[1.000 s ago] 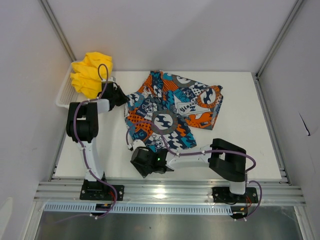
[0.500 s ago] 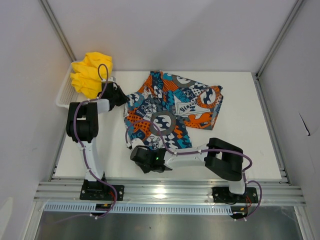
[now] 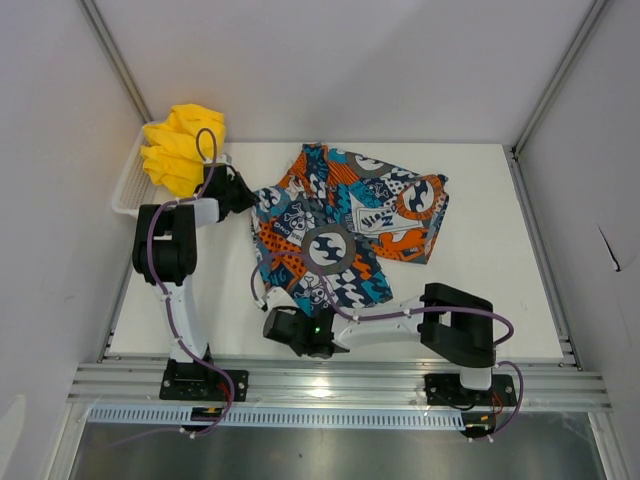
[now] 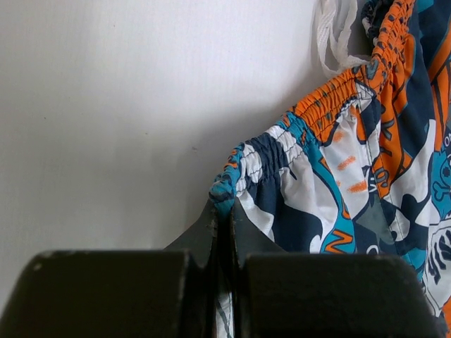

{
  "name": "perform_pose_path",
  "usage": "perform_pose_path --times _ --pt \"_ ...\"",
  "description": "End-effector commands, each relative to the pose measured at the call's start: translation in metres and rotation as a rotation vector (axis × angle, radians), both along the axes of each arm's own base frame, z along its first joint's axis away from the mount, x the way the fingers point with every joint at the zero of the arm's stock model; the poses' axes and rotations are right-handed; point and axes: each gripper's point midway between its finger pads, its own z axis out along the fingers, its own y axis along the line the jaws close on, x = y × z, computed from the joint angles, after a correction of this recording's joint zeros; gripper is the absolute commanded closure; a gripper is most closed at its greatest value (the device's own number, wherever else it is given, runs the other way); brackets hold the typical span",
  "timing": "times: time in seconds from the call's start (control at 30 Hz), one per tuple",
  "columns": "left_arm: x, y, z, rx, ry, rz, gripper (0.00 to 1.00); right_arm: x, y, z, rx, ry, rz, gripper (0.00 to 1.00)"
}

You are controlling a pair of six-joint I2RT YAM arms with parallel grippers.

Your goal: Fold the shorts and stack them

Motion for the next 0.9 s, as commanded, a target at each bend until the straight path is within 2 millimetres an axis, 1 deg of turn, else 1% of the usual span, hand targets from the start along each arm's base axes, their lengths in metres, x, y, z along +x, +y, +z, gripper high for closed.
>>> perform_pose_path --times 0.0,0.07,0.13,0.17,0.2,0.33,0.43,0.53,0.57,0.63,0.67,0.7,0.73,0.77,0.87 --pt "0.012 0.001 0.037 -0.008 -0.093 -0.007 1.00 0.003 -0.025 0.021 -0.054 -0.084 -0.009 1.00" --pt "0.012 0.000 0.039 -0.010 -0.097 -0.007 1.00 0.004 -0.032 0.023 -0.076 -0.106 -0.002 0.99" --pt "0.012 0.000 0.038 -0.011 -0.092 -0.009 1.00 -0.001 -0.034 0.025 -0.083 -0.123 0.020 0.98" --pt "0.012 -0.001 0.039 -0.011 -0.094 -0.010 1.00 -0.003 -0.034 0.024 -0.088 -0.127 0.033 0.94" --pt "0.012 -0.001 0.038 -0.011 -0.091 -0.010 1.00 -0.005 -0.035 0.023 -0.097 -0.136 0.046 0.94" --pt "0.011 0.000 0.037 -0.011 -0.088 -0.009 1.00 -0.017 -0.030 0.022 -0.087 -0.137 0.079 0.92" --pt "0.011 -0.001 0.039 -0.013 -0.092 -0.013 1.00 -0.022 -0.023 0.027 -0.053 -0.128 0.096 0.91" --pt "0.009 -0.002 0.038 -0.015 -0.092 -0.017 1.00 -0.024 -0.019 0.032 -0.039 -0.140 0.102 0.77" --pt "0.009 -0.001 0.040 -0.015 -0.095 -0.015 1.00 -0.023 -0.018 0.034 -0.036 -0.149 0.100 0.76" --pt "0.006 -0.002 0.041 -0.018 -0.101 -0.017 1.00 -0.021 -0.016 0.039 -0.024 -0.159 0.098 0.78" --pt "0.006 -0.002 0.042 -0.019 -0.106 -0.016 1.00 -0.020 -0.014 0.041 -0.016 -0.165 0.099 0.81" --pt "0.006 -0.002 0.043 -0.021 -0.109 -0.015 1.00 -0.021 -0.012 0.043 -0.007 -0.166 0.100 0.87" --pt "0.006 -0.003 0.042 -0.022 -0.108 -0.018 1.00 -0.020 -0.012 0.043 -0.003 -0.166 0.097 0.96" --pt "0.006 -0.002 0.043 -0.022 -0.109 -0.018 1.00 -0.020 -0.009 0.045 0.017 -0.165 0.094 1.00" --pt "0.006 -0.003 0.041 -0.022 -0.105 -0.019 1.00 -0.020 -0.002 0.048 0.056 -0.157 0.101 1.00"
